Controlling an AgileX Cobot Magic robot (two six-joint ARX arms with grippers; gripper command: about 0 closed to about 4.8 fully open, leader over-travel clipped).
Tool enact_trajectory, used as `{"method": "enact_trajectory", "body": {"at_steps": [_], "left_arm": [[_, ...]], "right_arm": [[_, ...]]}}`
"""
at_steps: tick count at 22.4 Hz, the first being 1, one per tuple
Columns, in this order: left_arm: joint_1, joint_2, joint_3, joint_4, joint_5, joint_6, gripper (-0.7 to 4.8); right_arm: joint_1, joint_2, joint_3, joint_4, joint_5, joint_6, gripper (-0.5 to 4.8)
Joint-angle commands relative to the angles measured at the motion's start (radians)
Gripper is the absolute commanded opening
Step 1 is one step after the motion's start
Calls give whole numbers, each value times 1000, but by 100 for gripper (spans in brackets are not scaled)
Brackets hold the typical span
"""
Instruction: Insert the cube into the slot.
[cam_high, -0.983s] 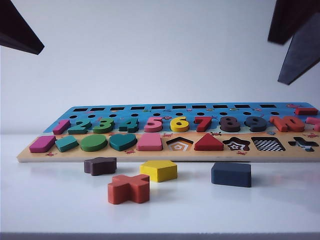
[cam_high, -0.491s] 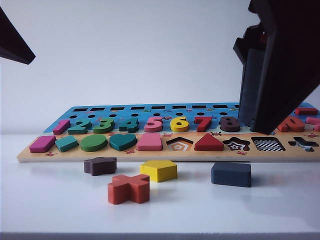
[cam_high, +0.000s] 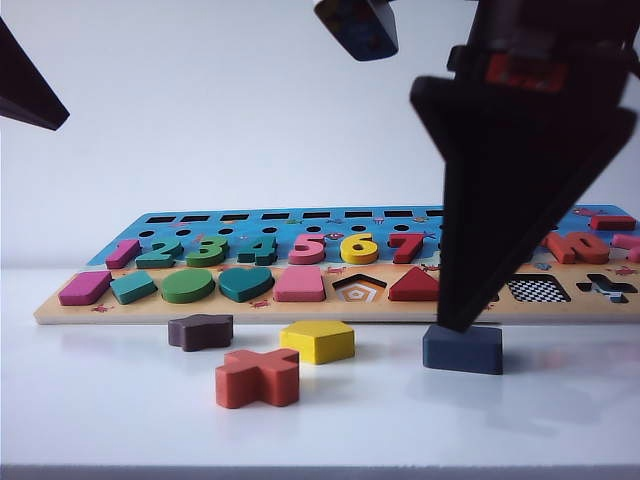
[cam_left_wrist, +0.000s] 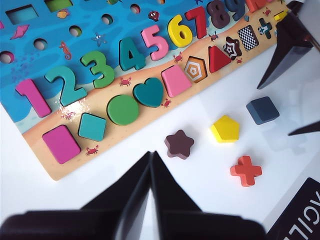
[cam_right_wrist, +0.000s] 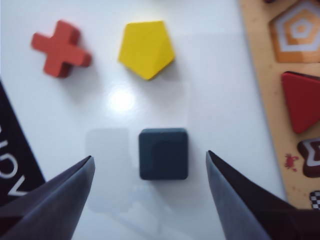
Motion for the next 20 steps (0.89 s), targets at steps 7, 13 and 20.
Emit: {"method": "enact_trajectory", "body": {"at_steps": [7, 13, 20], "left_arm": [[-1, 0, 4, 6, 2, -3, 9], [-1, 0, 4, 6, 2, -3, 9], [-2, 0, 4, 7, 2, -3, 9]], "right_arm": [[1, 23, 3, 44, 26, 26, 363], [-9, 29, 2, 44, 38, 26, 363], [-21, 42, 1, 44, 44, 26, 363]]}}
